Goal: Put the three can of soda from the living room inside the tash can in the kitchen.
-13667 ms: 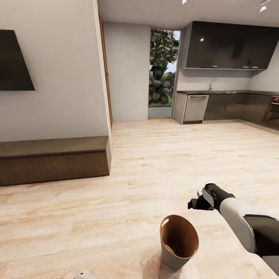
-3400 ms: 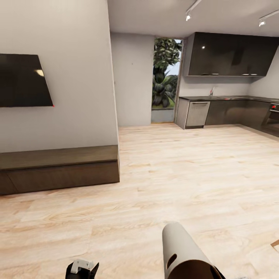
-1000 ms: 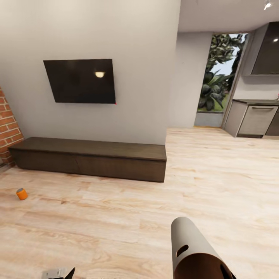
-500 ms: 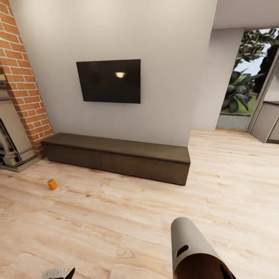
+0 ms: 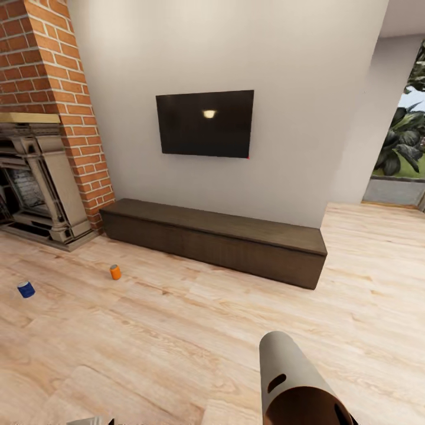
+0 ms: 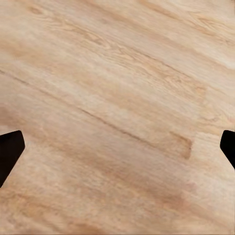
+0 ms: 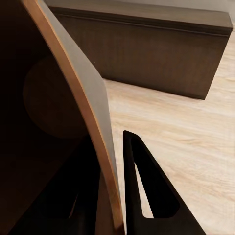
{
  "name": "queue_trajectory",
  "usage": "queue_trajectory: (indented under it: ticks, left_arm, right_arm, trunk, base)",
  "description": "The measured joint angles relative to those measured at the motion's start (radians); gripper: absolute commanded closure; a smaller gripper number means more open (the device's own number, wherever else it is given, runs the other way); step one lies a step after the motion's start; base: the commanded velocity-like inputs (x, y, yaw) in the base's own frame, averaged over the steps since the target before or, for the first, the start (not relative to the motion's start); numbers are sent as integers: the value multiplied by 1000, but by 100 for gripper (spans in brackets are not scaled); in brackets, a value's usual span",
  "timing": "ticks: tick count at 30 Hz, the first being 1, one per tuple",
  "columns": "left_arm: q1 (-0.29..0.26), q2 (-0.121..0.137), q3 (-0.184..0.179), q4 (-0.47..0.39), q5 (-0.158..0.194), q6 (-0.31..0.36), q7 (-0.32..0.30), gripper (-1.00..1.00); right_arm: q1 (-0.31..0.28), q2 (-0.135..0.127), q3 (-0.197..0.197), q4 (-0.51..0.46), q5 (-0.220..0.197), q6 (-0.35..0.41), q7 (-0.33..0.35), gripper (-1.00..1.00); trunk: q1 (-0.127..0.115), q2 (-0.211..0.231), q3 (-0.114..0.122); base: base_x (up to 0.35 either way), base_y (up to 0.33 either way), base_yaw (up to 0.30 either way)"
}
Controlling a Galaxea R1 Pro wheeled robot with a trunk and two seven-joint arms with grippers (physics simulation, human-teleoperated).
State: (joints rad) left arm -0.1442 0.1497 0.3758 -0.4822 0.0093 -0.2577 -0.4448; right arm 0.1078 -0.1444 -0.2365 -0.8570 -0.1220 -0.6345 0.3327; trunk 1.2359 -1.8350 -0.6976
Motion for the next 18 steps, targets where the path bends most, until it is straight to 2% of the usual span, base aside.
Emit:
queue_trajectory:
  ticks: [6, 18]
  left_arm:
    - [0, 0, 0, 0, 0, -1, 0, -100]
    - [0, 1, 0, 0, 0, -2, 0, -100]
  right_arm:
    - [0, 0, 0, 1, -1, 0, 1, 100]
    - [0, 1, 1, 4, -6, 1, 0, 100]
  trunk:
    - [0, 0, 1]
    - [0, 0, 8]
  base:
    - [1, 316, -51]
    - [70, 316, -197]
